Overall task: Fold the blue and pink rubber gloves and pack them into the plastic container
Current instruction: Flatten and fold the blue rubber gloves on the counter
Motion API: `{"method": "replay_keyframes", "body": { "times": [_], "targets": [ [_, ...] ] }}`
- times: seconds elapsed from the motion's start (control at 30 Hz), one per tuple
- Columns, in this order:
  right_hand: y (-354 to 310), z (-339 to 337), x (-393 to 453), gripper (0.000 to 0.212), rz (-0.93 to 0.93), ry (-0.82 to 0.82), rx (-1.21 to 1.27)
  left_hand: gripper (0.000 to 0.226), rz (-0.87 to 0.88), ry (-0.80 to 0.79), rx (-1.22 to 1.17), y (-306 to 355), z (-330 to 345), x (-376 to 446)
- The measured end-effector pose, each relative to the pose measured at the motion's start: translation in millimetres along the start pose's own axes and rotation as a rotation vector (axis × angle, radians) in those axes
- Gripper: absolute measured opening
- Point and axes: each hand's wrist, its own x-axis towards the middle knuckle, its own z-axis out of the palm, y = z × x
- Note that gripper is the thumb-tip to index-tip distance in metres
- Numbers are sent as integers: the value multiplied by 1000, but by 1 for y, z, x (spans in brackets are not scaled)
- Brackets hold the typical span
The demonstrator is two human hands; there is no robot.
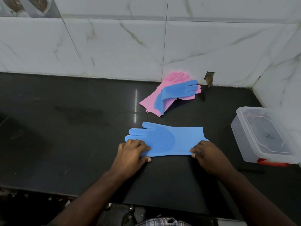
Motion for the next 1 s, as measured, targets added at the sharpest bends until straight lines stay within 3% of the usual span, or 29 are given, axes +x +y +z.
{"method": "replay_keyframes", "body": {
  "times": [0.17, 0.3, 0.4, 0.5, 0.67, 0.8, 0.93, 1.0],
  "targets": [
    [-4, 4, -19, 15, -73, 170, -98, 9, 100, 103, -7, -3, -3, -2],
    [-1, 5, -31, 14, -56, 122, -67, 9, 136, 78, 0, -3, 1, -9],
    [8, 1, -38, 19, -7, 62, 70, 25, 123, 64, -30, -2, -1, -12],
    [20, -15, -27, 36, 60, 84, 58, 38, 133, 47, -2, 4, -9, 2],
    [28, -33, 3, 81, 93, -236, -211, 81, 71, -308, 217, 11, -24, 44],
    [28, -34, 2, 85, 140, -357, -274, 101, 4, -498, 240, -3, -21, 57],
    [31, -33, -1, 82, 156, -356, -249, 99, -6, -492, 198, -12, -16, 52],
    [32, -33, 1, 76, 142, -288, -194, 91, 5, -336, 141, -8, -15, 54]
  ]
}}
